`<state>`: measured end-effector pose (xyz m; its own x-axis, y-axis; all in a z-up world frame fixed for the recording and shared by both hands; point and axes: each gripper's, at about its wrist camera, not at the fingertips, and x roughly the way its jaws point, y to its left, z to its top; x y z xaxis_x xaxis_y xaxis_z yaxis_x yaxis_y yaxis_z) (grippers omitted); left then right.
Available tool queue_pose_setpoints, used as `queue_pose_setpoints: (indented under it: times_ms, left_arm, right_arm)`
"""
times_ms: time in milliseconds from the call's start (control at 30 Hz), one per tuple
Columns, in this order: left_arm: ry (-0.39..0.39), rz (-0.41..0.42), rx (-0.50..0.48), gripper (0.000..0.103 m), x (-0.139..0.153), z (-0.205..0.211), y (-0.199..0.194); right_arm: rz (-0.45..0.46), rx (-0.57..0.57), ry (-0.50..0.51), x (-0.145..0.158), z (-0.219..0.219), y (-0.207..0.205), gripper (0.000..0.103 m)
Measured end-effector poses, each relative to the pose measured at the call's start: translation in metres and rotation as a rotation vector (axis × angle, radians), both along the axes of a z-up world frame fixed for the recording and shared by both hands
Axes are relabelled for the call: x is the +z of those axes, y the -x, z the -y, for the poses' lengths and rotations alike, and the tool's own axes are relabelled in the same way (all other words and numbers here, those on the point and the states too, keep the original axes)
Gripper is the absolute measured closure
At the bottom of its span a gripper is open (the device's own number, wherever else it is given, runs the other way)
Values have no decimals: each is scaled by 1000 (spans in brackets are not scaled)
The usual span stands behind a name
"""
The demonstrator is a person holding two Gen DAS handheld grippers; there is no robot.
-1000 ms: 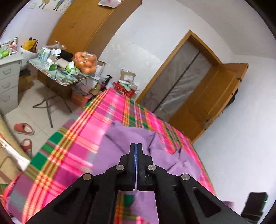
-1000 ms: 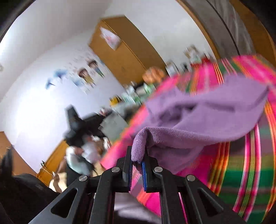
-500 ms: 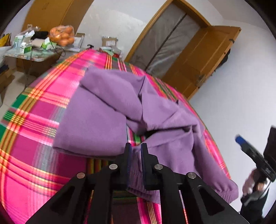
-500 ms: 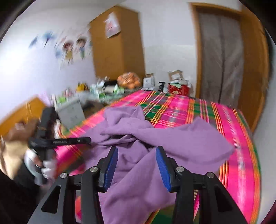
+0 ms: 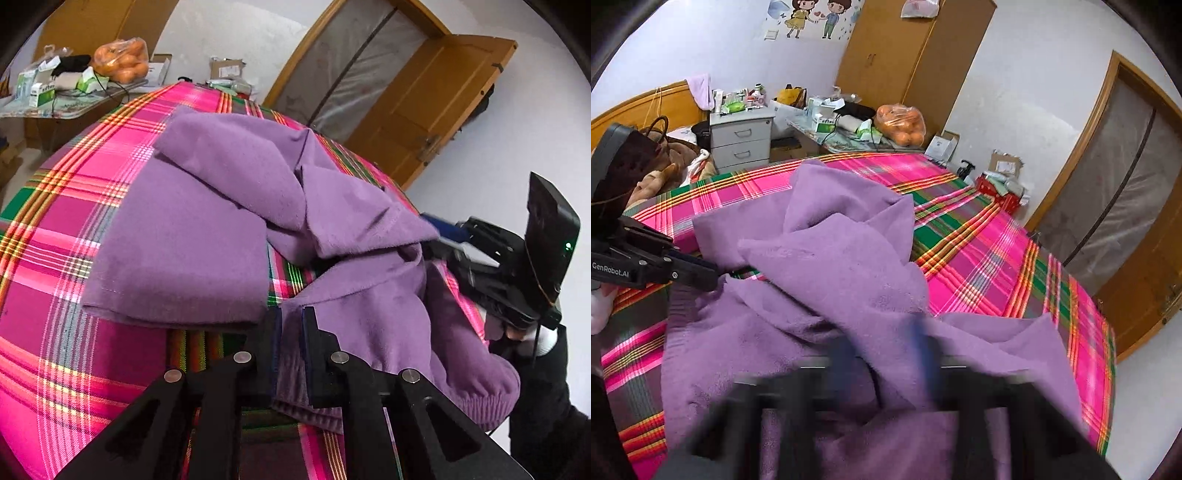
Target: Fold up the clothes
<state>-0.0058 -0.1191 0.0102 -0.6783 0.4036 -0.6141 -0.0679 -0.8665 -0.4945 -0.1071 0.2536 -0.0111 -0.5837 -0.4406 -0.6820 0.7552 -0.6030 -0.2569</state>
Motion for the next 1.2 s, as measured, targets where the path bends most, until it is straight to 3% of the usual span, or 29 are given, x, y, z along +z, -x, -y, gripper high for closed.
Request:
queue_pose_setpoints:
  times_ms: [167,267,367,533,567,633,900,1200]
  left_arm:
    - [-13,0,-1,92,-1,3,0]
    - [-9,-3,3,92,-1,2,0]
    - [-11,-1,7,92,-2,4,0]
    - [-8,-1,14,92,-2,4,-2]
    - [-6,-3,14,92,-2,3,-3]
    - [-1,-3,16,92,-2,2,-3]
    - [51,14,40,92,0,-4,1]
    - [113,12,56,92,2,-11,5]
  right_arm:
    - [22,-87,183,29,-35,10,96]
    - [-31,-265,334,61,-91,16,96]
    - [-102,-493,421,87,-149,17,96]
    - [-222,-964,359,103,-252,10,96]
    - [-222,-1056,312,99,-268,8,95]
    - [-191,-1139,284,87,-281,1,94]
    - [-176,-1015,179,47,-212,-42,91]
    - [-165,-937,130,33,-180,-56,90]
